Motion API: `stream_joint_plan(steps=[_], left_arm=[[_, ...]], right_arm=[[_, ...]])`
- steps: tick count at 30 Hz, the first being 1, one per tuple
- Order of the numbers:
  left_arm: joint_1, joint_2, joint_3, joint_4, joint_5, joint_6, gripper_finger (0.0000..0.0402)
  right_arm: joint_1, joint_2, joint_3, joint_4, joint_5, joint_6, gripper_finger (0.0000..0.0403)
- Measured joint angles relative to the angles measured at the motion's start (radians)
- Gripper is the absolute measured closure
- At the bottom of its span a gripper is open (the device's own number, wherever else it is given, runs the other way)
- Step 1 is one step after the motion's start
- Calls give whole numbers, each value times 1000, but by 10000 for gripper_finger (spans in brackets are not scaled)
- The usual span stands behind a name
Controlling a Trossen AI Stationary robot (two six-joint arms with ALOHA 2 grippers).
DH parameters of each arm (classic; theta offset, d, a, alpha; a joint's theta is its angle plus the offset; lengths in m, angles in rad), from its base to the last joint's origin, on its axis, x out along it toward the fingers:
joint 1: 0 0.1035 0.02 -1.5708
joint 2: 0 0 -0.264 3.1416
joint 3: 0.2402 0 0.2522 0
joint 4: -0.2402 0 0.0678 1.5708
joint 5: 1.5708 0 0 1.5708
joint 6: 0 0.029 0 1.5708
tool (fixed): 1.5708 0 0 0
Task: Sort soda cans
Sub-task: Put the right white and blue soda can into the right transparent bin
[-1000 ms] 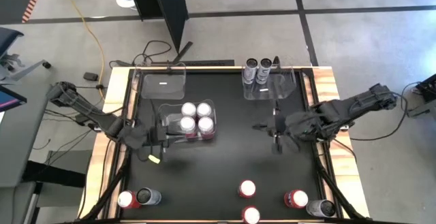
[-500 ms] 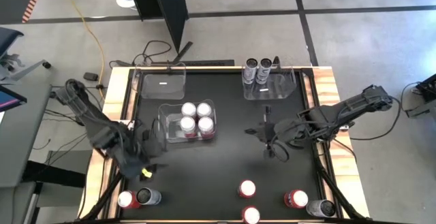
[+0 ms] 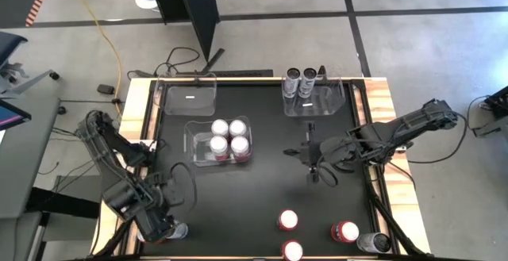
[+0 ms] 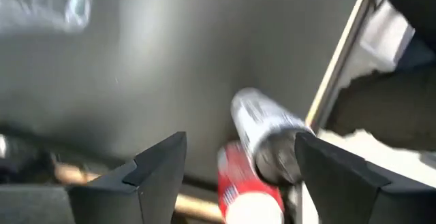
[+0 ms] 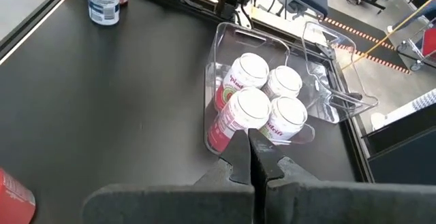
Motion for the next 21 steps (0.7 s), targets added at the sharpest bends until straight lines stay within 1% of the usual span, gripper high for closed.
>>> stream_joint_plan(steps=[3,6,13,21], left_arm=[[-15,39,49,-22,77,-56,119],[-36,73,57,-18,103,-123,114],[-91,138,57,72,110,-231,113],[-105,150,59,52,148,-237,113]], right_arm=[[3,0,0,-1,0,-5,403],[13,0,0,-1,0,-36,403],[17,0,0,1,-1,-102,403],[14,0,0,1,-4,-105,403]])
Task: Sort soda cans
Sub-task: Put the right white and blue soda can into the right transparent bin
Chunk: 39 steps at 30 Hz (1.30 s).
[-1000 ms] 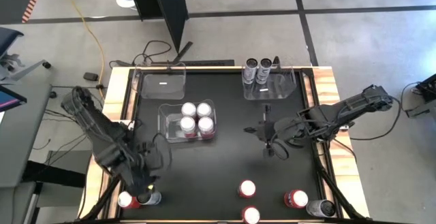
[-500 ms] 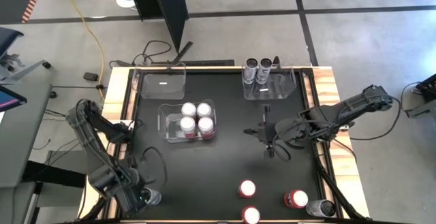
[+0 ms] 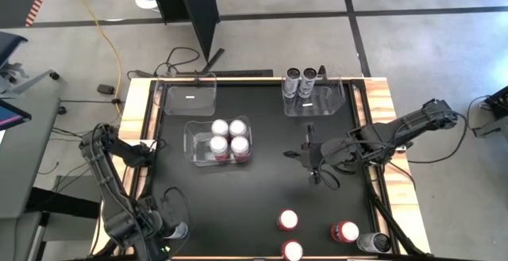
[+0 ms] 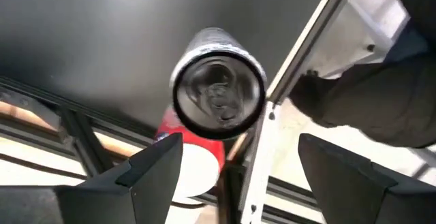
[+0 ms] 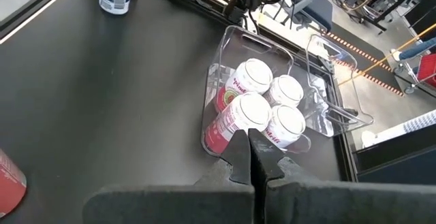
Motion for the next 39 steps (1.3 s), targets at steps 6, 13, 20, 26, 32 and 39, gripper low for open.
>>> stream_joint_plan(steps=[6,13,20,26,32,39], left_arm=[[1,0,0,4,35,1,113],[34,-2,0,-3,138,-7,113],[53,-2,0,-14,146,-63,100],[54,-2,0,-14,149,-21,53],[41,-2,0,-17,70,16,34],[22,-2,0,-27,-22,69,33]], right_arm=[[0,0,0,0,-3,-14,403],[0,0,0,0,-6,-23,403],[0,0,-1,8,-6,-34,403],[0,0,-70,78,-6,-69,403],[0,0,-117,115,-6,-68,403],[0,0,-133,136,-6,-68,403]])
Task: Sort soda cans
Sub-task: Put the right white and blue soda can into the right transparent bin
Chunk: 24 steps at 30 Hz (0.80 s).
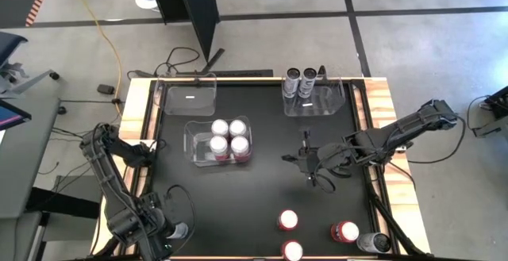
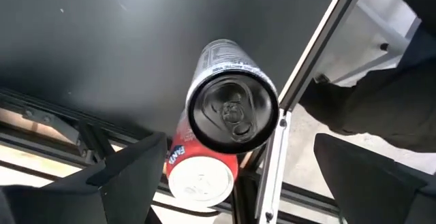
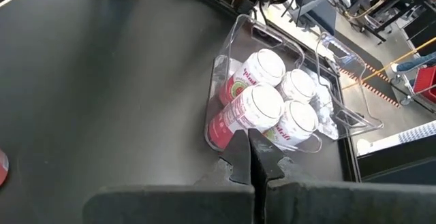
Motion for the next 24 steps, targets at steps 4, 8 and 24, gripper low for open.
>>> stream_joint_plan(steps=[4,8,24], left_arm=[[-17,0,0,-11,-14,-5,33],[-34,0,-13,-14,-22,-21,33],[-33,1,-71,39,-85,-39,33]], right_arm=[[0,-1,0,5,0,0,403],[0,-1,0,15,0,1,403],[0,-1,0,23,1,19,403]])
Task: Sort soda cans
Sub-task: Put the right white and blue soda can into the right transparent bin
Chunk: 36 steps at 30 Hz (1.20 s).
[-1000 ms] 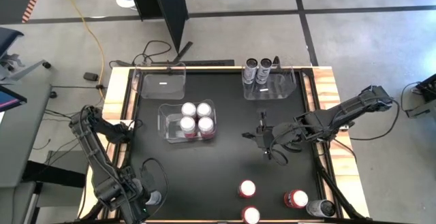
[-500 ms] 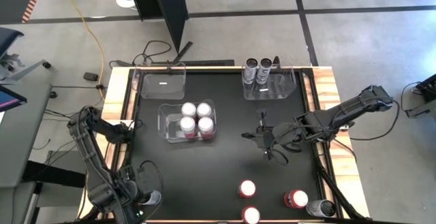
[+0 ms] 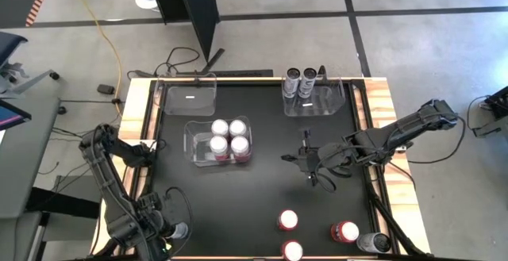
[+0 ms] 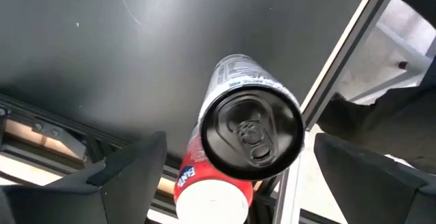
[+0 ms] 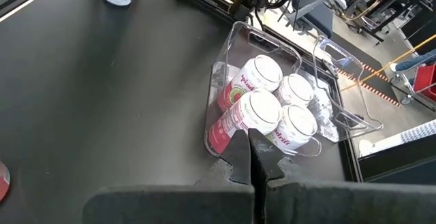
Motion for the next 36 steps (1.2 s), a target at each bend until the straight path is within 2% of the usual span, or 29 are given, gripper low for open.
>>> stream_joint_plan(steps=[17,21,36], left_arm=[[2,51,-1,21,2,1,33],[2,50,-1,18,-25,-18,33],[4,115,-2,20,-24,46,33]], right_arm=[[1,0,0,-2,0,8,403],[3,0,0,-2,0,11,403],[24,0,1,-2,-12,29,403]])
